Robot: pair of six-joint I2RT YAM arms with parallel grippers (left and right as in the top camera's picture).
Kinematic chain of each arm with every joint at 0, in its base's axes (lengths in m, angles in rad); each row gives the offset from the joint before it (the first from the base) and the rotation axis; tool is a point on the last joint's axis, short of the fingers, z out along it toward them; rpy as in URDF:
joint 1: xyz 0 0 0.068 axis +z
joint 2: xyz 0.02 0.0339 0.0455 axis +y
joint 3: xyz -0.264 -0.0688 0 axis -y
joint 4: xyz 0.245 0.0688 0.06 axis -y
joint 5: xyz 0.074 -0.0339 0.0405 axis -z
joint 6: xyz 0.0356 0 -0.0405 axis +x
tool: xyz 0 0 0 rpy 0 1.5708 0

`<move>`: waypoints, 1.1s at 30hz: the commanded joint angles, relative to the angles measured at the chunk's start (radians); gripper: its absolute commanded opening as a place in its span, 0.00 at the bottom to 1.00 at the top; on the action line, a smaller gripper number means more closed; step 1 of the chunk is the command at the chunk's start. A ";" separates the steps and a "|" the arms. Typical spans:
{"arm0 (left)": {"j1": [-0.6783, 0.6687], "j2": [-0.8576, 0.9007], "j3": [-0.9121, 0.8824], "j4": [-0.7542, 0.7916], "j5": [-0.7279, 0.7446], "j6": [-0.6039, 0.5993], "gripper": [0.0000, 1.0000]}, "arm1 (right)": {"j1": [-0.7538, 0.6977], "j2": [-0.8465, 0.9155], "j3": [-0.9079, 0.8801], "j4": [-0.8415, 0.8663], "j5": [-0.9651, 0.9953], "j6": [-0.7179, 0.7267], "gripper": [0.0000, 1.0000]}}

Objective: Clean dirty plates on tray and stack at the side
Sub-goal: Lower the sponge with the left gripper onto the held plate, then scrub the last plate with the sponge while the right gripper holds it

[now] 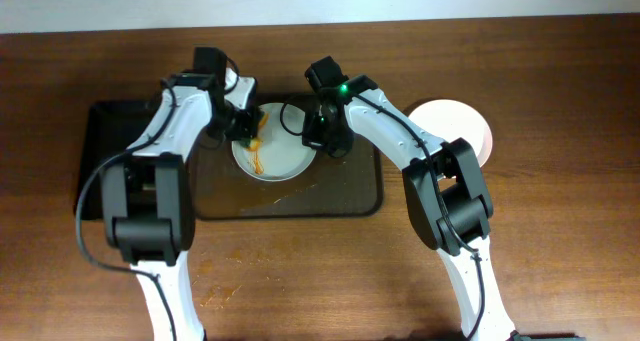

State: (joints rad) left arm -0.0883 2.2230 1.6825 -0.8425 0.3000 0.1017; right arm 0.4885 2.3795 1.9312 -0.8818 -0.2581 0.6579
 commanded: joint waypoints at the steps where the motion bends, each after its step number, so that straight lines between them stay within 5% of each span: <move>1: -0.003 0.072 -0.014 -0.056 0.005 0.028 0.01 | 0.002 0.002 -0.011 0.003 -0.004 0.001 0.04; 5: -0.003 0.100 -0.014 -0.270 0.021 0.039 0.00 | 0.002 0.002 -0.011 0.007 -0.004 0.001 0.04; 8: -0.003 0.101 -0.014 -0.330 0.163 0.241 0.00 | 0.002 0.002 -0.011 0.011 -0.004 0.001 0.04; 14: -0.001 0.103 -0.014 0.110 -0.143 0.059 0.01 | 0.002 0.002 -0.011 0.007 -0.004 -0.006 0.04; 17: -0.001 0.109 -0.014 0.175 -0.198 -0.003 0.01 | 0.002 0.002 -0.011 0.007 -0.004 -0.007 0.04; 22: -0.002 0.109 -0.014 -0.240 -0.214 -0.063 0.01 | 0.002 0.002 -0.011 0.010 -0.005 -0.014 0.04; 24: -0.003 0.109 -0.014 -0.319 -0.055 0.066 0.01 | 0.002 0.002 -0.011 0.011 -0.005 -0.014 0.04; 27: -0.003 0.109 -0.014 -0.242 0.167 0.214 0.00 | 0.002 0.002 -0.011 0.008 -0.005 -0.014 0.04; 33: -0.003 0.124 -0.014 0.037 0.188 0.253 0.00 | 0.002 0.002 -0.011 0.007 -0.005 -0.014 0.04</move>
State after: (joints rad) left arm -0.0887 2.2784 1.6947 -0.8806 0.5114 0.3096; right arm 0.4923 2.3798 1.9274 -0.8719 -0.2756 0.6353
